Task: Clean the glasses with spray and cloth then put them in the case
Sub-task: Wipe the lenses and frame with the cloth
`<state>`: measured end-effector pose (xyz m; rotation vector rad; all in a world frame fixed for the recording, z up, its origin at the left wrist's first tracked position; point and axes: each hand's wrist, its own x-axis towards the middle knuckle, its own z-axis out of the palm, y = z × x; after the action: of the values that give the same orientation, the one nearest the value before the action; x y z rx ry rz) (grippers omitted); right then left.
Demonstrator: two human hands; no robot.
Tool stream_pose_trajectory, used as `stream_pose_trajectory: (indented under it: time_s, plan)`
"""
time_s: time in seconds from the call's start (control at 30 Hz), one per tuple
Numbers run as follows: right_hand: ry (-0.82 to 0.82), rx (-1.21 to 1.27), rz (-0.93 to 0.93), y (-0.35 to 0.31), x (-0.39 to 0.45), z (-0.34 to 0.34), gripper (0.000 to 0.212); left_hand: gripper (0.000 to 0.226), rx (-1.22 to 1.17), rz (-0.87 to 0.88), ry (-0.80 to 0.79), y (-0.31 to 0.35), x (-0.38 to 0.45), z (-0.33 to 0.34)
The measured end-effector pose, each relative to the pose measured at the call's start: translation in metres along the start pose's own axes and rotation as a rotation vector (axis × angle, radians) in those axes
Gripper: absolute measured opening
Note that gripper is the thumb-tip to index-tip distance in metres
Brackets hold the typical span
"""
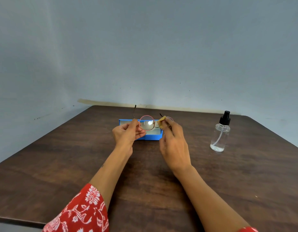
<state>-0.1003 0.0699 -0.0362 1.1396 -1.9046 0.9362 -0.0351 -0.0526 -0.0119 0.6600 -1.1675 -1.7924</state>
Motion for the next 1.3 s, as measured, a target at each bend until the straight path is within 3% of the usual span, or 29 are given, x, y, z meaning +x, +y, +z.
stream_pose_trajectory:
  time_s: [0.2, 0.33, 0.5, 0.73, 0.83, 0.93, 1.17, 1.3]
  plan:
    - [0.154, 0.160, 0.444, 0.031, 0.002, -0.008, 0.038, 0.014, 0.004, 0.047, -0.026, 0.003, 0.001, 0.001]
    - [0.216, 0.283, 0.779, 0.041, 0.001, -0.013, 0.022, 0.006, 0.163, 0.215, -0.107, 0.004, -0.002, 0.001]
    - [0.199, 0.417, 0.993, 0.050, 0.001, -0.009, 0.014, 0.006, 0.372, 0.361, -0.213, 0.001, -0.001, -0.001]
    - [0.194, 0.528, 1.053, 0.051, 0.003, -0.007, 0.008, 0.010, 0.686, 0.623, -0.267, -0.005, -0.004, -0.003]
    - [0.204, 0.608, 1.075, 0.051, 0.003, -0.007, 0.021, 0.012, 0.707, 0.676, -0.237, -0.005, -0.004, -0.004]
    - [0.220, 0.734, 1.154, 0.052, 0.005, -0.008, 0.030, 0.015, 0.712, 0.677, -0.204, -0.005, -0.002, -0.004]
    - [0.161, 0.847, 1.159, 0.052, 0.006, -0.014, 0.015, 0.013, 0.764, 0.633, -0.193, -0.011, 0.004, -0.008]
    - [0.092, 0.903, 1.196, 0.053, 0.008, -0.018, 0.044, 0.010, 0.730, 0.578, -0.188, -0.012, 0.006, -0.011]
